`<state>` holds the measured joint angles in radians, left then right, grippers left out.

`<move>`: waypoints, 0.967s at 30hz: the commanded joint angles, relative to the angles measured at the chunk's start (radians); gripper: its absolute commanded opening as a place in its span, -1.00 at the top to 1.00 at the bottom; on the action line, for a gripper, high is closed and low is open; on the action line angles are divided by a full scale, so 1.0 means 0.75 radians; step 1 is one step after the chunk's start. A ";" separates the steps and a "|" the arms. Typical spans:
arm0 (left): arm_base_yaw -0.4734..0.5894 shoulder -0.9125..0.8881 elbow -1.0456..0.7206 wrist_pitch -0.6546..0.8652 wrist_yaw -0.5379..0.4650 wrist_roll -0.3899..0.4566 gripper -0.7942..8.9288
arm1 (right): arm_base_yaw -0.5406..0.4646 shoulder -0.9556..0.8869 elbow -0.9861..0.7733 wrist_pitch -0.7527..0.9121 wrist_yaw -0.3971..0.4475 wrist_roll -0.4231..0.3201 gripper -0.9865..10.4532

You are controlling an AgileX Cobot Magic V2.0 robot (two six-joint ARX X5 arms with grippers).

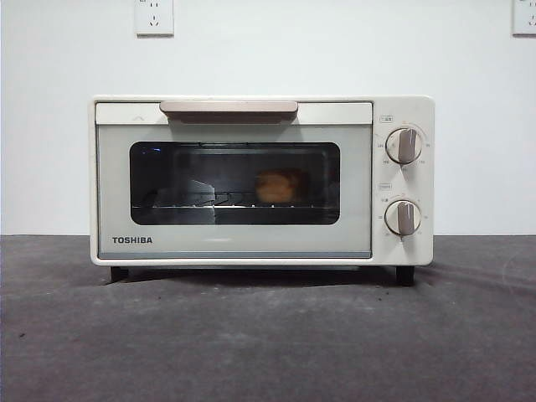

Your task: The left arm flap open the oven, the right arm pick bread and place it into oven, the left arm flap close the oven

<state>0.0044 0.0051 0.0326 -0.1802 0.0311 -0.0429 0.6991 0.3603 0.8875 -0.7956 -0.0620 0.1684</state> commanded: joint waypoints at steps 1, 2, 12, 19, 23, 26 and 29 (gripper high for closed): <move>0.000 -0.003 -0.027 -0.009 -0.005 0.011 0.82 | -0.035 0.002 0.021 0.017 0.123 -0.032 0.80; 0.000 -0.003 -0.027 -0.009 -0.005 0.011 0.82 | -0.080 0.002 0.016 0.019 0.122 -0.032 0.80; 0.000 -0.003 -0.027 -0.009 -0.005 0.011 0.82 | -0.669 -0.135 -0.393 0.340 0.075 -0.113 0.80; 0.000 -0.003 -0.027 -0.009 -0.005 0.011 0.82 | -0.840 -0.333 -0.868 0.781 0.057 -0.165 0.80; 0.000 -0.003 -0.027 -0.009 -0.005 0.011 0.82 | -0.853 -0.412 -1.040 0.878 0.048 -0.171 0.80; 0.000 -0.003 -0.027 -0.009 -0.005 0.011 0.82 | -0.853 -0.446 -1.122 0.892 0.048 -0.172 0.80; 0.000 -0.003 -0.027 -0.009 -0.005 0.011 0.82 | -0.853 -0.474 -1.170 0.857 0.046 -0.172 0.80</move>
<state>0.0044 0.0051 0.0326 -0.1806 0.0307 -0.0425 0.0586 0.0101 0.0162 -0.1616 -0.0261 0.0479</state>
